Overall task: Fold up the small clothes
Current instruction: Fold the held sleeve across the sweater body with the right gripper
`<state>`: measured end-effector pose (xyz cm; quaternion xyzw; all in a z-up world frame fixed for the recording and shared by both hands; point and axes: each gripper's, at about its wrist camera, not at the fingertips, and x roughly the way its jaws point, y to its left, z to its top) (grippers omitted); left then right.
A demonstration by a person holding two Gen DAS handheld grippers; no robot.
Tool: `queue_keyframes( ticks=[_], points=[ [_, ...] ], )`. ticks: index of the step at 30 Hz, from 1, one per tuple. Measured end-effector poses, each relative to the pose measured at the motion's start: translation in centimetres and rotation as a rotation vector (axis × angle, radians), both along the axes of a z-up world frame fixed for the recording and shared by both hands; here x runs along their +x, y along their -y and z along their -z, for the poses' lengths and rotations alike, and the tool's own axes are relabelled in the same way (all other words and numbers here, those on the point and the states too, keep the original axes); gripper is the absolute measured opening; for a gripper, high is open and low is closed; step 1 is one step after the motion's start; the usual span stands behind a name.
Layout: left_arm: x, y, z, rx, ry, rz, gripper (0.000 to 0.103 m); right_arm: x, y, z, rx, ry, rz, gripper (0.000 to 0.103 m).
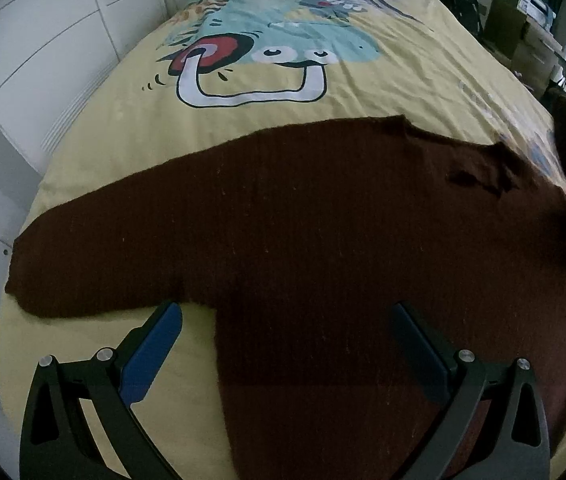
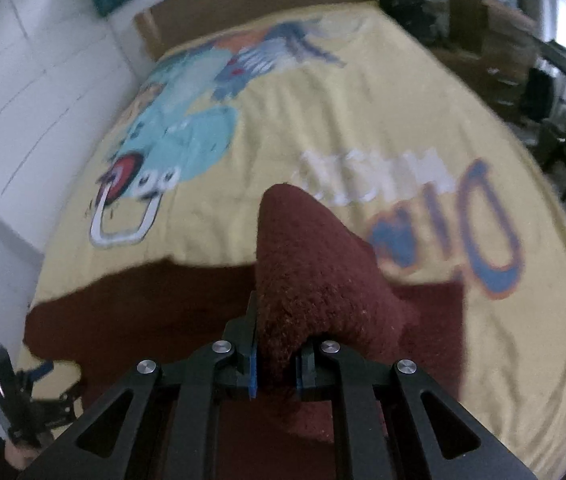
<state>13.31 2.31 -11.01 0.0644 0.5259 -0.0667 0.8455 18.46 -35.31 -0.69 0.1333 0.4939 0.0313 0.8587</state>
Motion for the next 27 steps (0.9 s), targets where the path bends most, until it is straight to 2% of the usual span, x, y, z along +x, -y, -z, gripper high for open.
queue_keyframes(
  ticks=[8, 10, 14, 17, 20, 22, 23, 24, 27],
  points=[
    [-0.2, -0.6, 1.4, -0.003, -0.044, 0.000, 0.102, -1.7, -5.4, 10.7, -0.034, -0.233, -0.096, 0.013],
    [-0.3, -0.7, 1.7, 0.003, -0.052, 0.003, 0.102, -2.5, -6.6, 12.5, -0.030, -0.270, -0.110, 0.015],
    [-0.5, -0.9, 2.0, 0.011, -0.060, 0.001, 0.102, -3.7, -7.0, 14.6, -0.050, -0.303, -0.117, 0.017],
    [-0.5, -1.1, 1.9, 0.003, -0.063, -0.003, 0.102, -3.8, -7.1, 14.6, -0.056, -0.296, -0.111, 0.018],
    [-0.5, -1.0, 1.7, 0.008, -0.060, -0.004, 0.102, -3.6, -7.5, 14.4, -0.099, -0.307, -0.126, 0.031],
    [-0.5, -0.9, 1.6, 0.003, -0.058, -0.005, 0.102, -3.6, -7.5, 14.0, -0.130, -0.305, -0.131, 0.068],
    [-0.5, -0.9, 1.5, 0.002, -0.059, -0.003, 0.102, -3.6, -7.6, 14.0, -0.157, -0.306, -0.135, 0.075],
    [-0.5, -0.8, 1.4, 0.005, -0.060, 0.000, 0.102, -3.5, -7.7, 13.9, -0.173, -0.309, -0.136, 0.080],
    [-0.6, -0.9, 1.4, 0.012, -0.062, -0.010, 0.102, -3.7, -7.5, 14.2, -0.212, -0.329, -0.137, 0.082]
  ],
)
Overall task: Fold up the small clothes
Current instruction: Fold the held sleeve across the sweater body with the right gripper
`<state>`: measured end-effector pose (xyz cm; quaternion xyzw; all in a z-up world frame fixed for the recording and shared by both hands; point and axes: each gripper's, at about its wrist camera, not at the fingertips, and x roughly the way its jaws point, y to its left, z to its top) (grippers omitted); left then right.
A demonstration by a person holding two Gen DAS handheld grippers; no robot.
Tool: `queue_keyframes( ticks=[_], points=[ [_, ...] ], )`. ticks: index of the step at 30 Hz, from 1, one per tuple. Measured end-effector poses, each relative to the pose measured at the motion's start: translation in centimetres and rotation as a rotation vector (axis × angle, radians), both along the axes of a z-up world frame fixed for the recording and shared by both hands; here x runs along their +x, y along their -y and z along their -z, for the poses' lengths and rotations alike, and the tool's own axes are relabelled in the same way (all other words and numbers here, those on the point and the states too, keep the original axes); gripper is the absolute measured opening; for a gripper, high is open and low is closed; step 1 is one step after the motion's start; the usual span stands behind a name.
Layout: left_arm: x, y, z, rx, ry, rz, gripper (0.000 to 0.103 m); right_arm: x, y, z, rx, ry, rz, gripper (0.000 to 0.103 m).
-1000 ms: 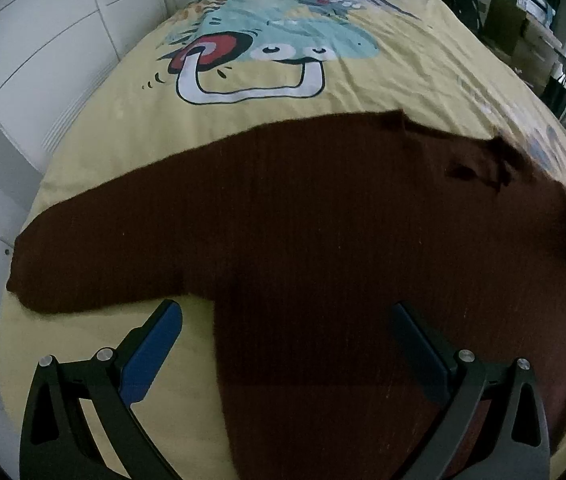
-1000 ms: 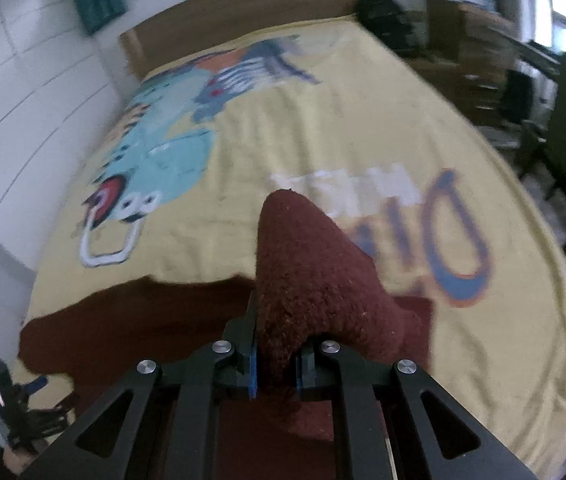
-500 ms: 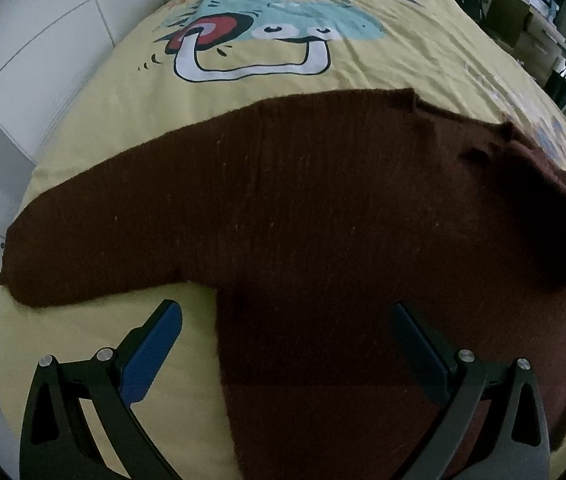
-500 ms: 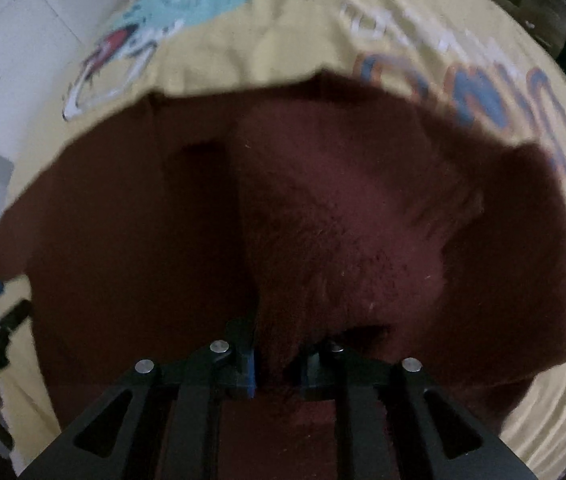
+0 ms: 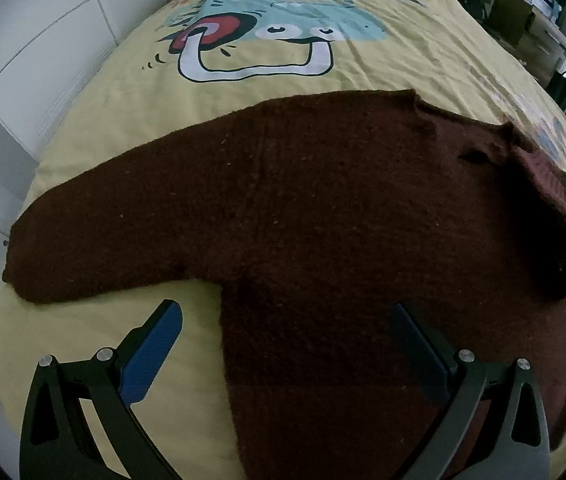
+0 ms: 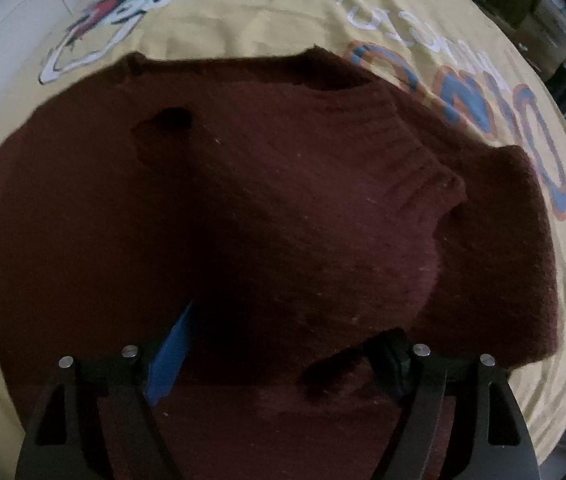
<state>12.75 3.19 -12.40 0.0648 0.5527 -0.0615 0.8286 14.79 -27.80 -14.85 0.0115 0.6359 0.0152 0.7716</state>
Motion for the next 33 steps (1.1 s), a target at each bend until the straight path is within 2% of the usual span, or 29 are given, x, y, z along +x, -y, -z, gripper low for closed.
queue_keyframes(
  ticks=[5, 7, 10, 13, 15, 18, 23, 28, 33],
  points=[
    [0.1, -0.1, -0.2, -0.028, -0.019, -0.003, 0.102, -1.6, 0.9, -0.4, -0.029, 0.006, -0.044, 0.088],
    [0.1, 0.1, -0.3, -0.032, -0.028, 0.007, 0.102, -2.6, 1.9, -0.5, -0.036, -0.002, -0.046, 0.100],
    [0.0, 1.0, -0.4, -0.039, -0.031, 0.047, 0.102, -4.2, 3.7, -0.9, 0.005, 0.014, -0.022, 0.103],
    [-0.2, 2.7, -0.4, -0.043, -0.035, 0.101, 0.102, -6.1, 6.5, -1.3, 0.095, 0.036, 0.065, 0.103],
    [-0.1, 4.5, -0.4, -0.039, -0.046, 0.153, 0.102, -7.3, 8.4, -1.4, 0.084, 0.040, 0.114, 0.103],
    [0.2, 7.1, -0.7, -0.041, -0.041, 0.215, 0.102, -8.6, 10.7, -1.1, 0.011, 0.024, 0.159, 0.103],
    [1.0, 13.9, -1.9, -0.051, -0.014, 0.359, 0.102, -9.7, 14.0, -0.3, -0.021, 0.012, 0.217, 0.103],
    [1.0, 20.6, -2.2, -0.012, 0.004, 0.500, 0.102, -10.9, 15.7, -0.1, -0.010, 0.012, 0.252, 0.103],
    [1.1, 26.6, -0.2, 0.063, -0.029, 0.605, 0.102, -11.4, 17.5, 0.0, 0.006, 0.017, 0.280, 0.103]
  ],
)
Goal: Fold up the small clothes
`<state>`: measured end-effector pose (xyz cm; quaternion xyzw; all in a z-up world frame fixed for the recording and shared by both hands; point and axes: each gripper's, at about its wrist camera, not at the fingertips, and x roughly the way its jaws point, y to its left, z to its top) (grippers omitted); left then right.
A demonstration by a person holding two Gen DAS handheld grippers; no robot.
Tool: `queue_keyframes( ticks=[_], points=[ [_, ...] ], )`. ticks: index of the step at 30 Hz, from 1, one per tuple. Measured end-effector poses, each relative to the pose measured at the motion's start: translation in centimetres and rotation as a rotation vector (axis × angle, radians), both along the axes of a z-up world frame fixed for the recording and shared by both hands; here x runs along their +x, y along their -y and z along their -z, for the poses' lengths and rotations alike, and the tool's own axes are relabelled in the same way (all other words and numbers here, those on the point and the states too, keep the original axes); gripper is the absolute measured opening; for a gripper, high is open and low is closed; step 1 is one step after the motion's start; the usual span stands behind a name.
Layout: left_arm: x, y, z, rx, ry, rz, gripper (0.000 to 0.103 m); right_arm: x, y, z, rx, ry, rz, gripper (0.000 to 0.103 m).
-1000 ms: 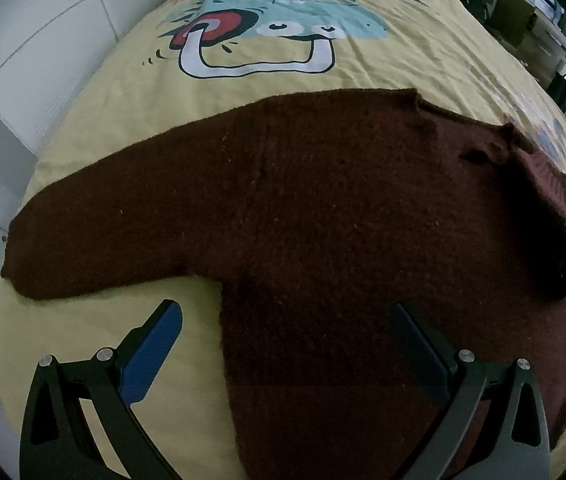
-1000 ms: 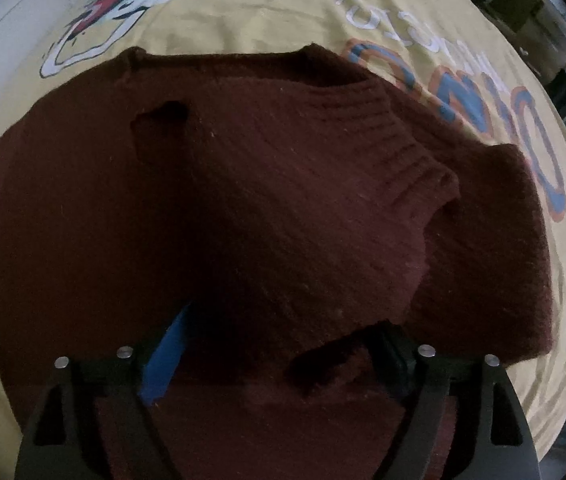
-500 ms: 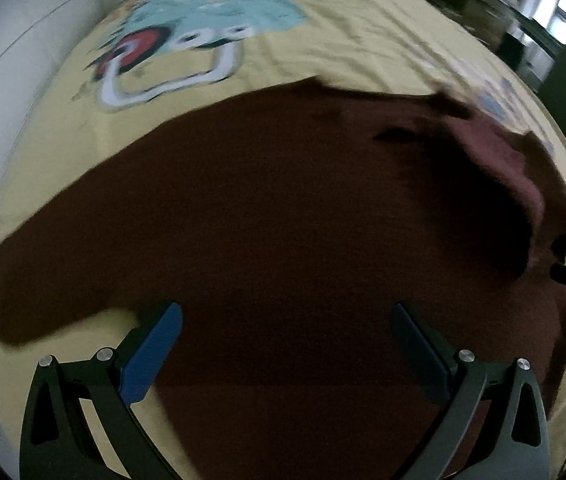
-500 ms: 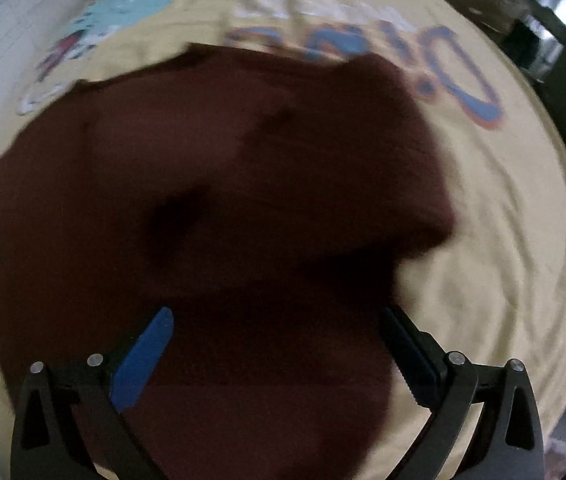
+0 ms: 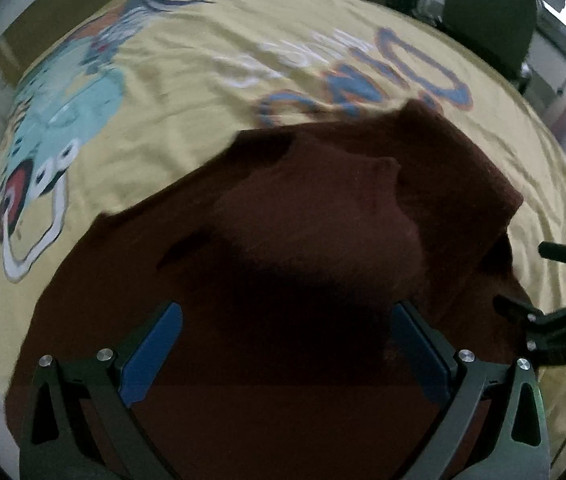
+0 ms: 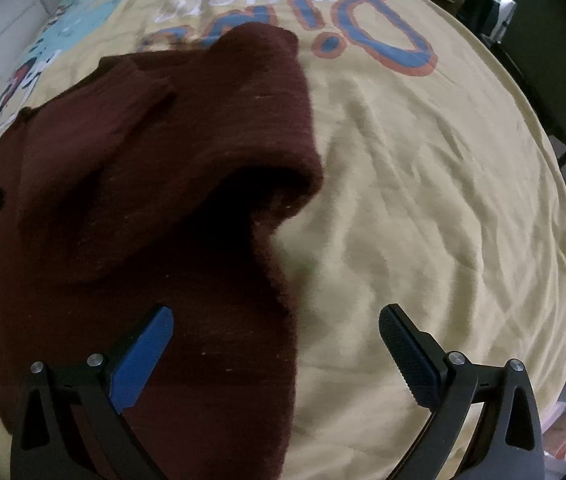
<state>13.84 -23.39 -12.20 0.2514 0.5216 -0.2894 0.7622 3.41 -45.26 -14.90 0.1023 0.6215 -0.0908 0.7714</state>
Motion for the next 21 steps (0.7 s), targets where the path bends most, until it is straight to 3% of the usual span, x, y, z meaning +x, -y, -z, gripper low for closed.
queue_keyframes(
  ticks=[5, 9, 14, 15, 16, 18, 21],
  points=[
    [0.0, 3.8, 2.6, 0.074, -0.016, 0.070, 0.102, -0.5, 0.9, 0.1, 0.013, 0.002, 0.018, 0.103],
    [0.3, 5.5, 4.7, 0.127, -0.024, 0.070, 0.099, -1.1, 2.0, 0.3, 0.028, -0.002, 0.025, 0.103],
    [0.9, 5.7, 7.0, 0.206, -0.029, 0.072, 0.076, -2.0, 2.3, 0.8, 0.047, -0.006, 0.036, 0.103],
    [0.9, 5.6, 6.9, 0.209, -0.031, 0.078, 0.064, -2.1, 2.4, 1.0, 0.049, -0.008, 0.040, 0.103],
    [0.9, 5.5, 6.7, 0.205, -0.027, 0.089, 0.039, -2.2, 2.5, 1.1, 0.051, -0.009, 0.043, 0.103],
    [1.2, 5.1, 5.9, 0.196, -0.004, 0.090, 0.013, -2.3, 2.5, 1.0, 0.049, -0.008, 0.045, 0.103],
    [2.3, 3.5, 4.1, 0.127, -0.003, 0.041, 0.012, -2.4, 2.6, 0.8, 0.049, -0.003, 0.044, 0.103]
  ],
)
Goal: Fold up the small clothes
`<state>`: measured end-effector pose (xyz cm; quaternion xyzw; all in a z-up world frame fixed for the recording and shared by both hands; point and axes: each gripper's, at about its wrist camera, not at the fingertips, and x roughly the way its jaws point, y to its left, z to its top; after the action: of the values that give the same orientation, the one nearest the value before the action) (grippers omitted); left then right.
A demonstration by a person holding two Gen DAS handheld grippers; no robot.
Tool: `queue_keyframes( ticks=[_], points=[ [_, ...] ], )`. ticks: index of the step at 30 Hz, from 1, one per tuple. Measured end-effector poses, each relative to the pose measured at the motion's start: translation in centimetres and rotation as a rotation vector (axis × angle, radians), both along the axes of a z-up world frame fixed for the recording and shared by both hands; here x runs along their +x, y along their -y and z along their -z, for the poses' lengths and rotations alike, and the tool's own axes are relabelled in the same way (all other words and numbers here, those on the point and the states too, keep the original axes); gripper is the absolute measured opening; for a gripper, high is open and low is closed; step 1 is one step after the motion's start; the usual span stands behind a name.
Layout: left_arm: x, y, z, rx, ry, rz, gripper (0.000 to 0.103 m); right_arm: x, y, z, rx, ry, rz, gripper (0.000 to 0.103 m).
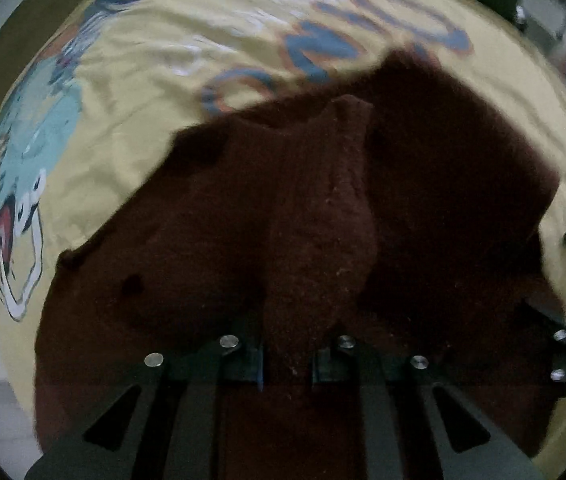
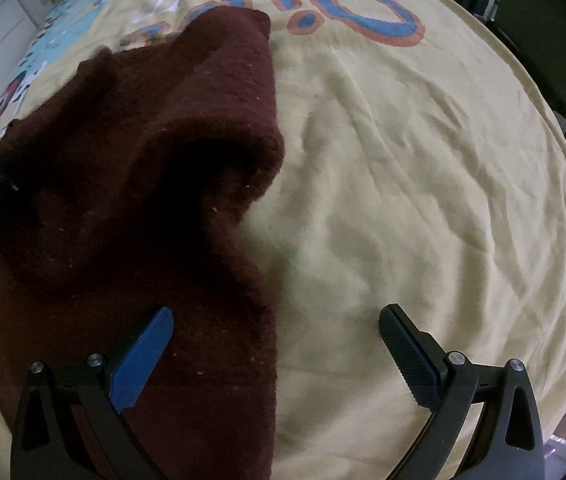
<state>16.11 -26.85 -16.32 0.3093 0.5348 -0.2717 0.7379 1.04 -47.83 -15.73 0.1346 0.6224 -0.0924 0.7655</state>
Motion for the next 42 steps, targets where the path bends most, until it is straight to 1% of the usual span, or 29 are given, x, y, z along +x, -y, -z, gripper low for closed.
queue_keyframes(
  ticks=[2, 3, 6, 9, 12, 14, 16, 21, 26, 27, 28, 32, 34, 36, 38, 39, 40, 42],
  points=[
    [0.9, -2.0, -1.9, -0.066, 0.027, -0.052, 0.012, -0.1, -0.3, -0.1, -0.002, 0.005, -0.002, 0.103],
    [1.3, -2.7, -2.5, -0.087, 0.033, -0.070, 0.012, -0.1, -0.5, -0.2, -0.003, 0.008, -0.005, 0.103],
    [2.5, -6.1, -4.6, -0.192, 0.039, -0.159, 0.012, 0.2, -1.2, -0.5, -0.003, 0.013, -0.013, 0.103],
    [3.4, -9.5, -5.2, -0.256, 0.018, -0.253, 0.012, 0.5, -1.9, -0.8, -0.004, 0.016, -0.021, 0.103],
    [1.8, -12.2, -5.1, -0.284, 0.012, -0.316, 0.012, 0.8, -2.5, -0.9, 0.001, 0.020, -0.025, 0.103],
    [2.2, -14.5, -4.3, -0.310, -0.015, -0.379, 0.012, 1.0, -3.0, -0.9, 0.004, 0.019, -0.032, 0.103],
    [1.9, -16.4, -4.1, -0.332, -0.044, -0.427, 0.012, 1.1, -3.6, -0.8, 0.001, 0.013, -0.042, 0.103],
    [0.7, -18.0, -2.6, -0.339, -0.077, -0.485, 0.013, 1.4, -5.0, -0.6, -0.003, 0.002, -0.062, 0.103],
    [0.4, -19.1, -1.0, -0.349, -0.152, -0.549, 0.019, 1.9, -5.3, -0.6, -0.007, -0.003, -0.073, 0.103],
    [0.6, -19.3, -0.8, -0.343, -0.164, -0.559, 0.023, 1.9, -5.3, -0.5, -0.008, -0.003, -0.073, 0.103],
    [0.5, -19.4, -0.6, -0.330, -0.170, -0.572, 0.030, 1.9, -5.3, -0.4, -0.009, -0.004, -0.073, 0.103],
    [0.4, -20.5, -0.1, -0.280, -0.177, -0.596, 0.042, 1.6, -6.4, -0.4, -0.009, -0.001, -0.068, 0.103],
    [0.1, -21.6, -0.1, -0.266, -0.180, -0.608, 0.061, 1.6, -6.3, -0.4, -0.006, 0.001, -0.067, 0.103],
    [0.2, -22.8, -0.4, -0.251, -0.165, -0.619, 0.066, 1.4, -6.0, -0.2, -0.004, 0.003, -0.067, 0.103],
    [0.4, -24.0, -0.8, -0.248, -0.152, -0.632, 0.074, 1.3, -5.9, -0.1, -0.003, 0.003, -0.067, 0.103],
    [0.7, -24.8, -1.2, -0.253, -0.147, -0.642, 0.086, 1.3, -5.9, -0.1, -0.002, 0.003, -0.068, 0.103],
    [0.8, -25.5, -1.6, -0.262, -0.142, -0.648, 0.093, 1.3, -5.9, 0.0, -0.001, 0.004, -0.069, 0.103],
    [1.3, -26.7, -2.5, -0.275, -0.122, -0.657, 0.094, 1.3, -6.0, 0.1, 0.002, 0.005, -0.071, 0.103]
  ],
)
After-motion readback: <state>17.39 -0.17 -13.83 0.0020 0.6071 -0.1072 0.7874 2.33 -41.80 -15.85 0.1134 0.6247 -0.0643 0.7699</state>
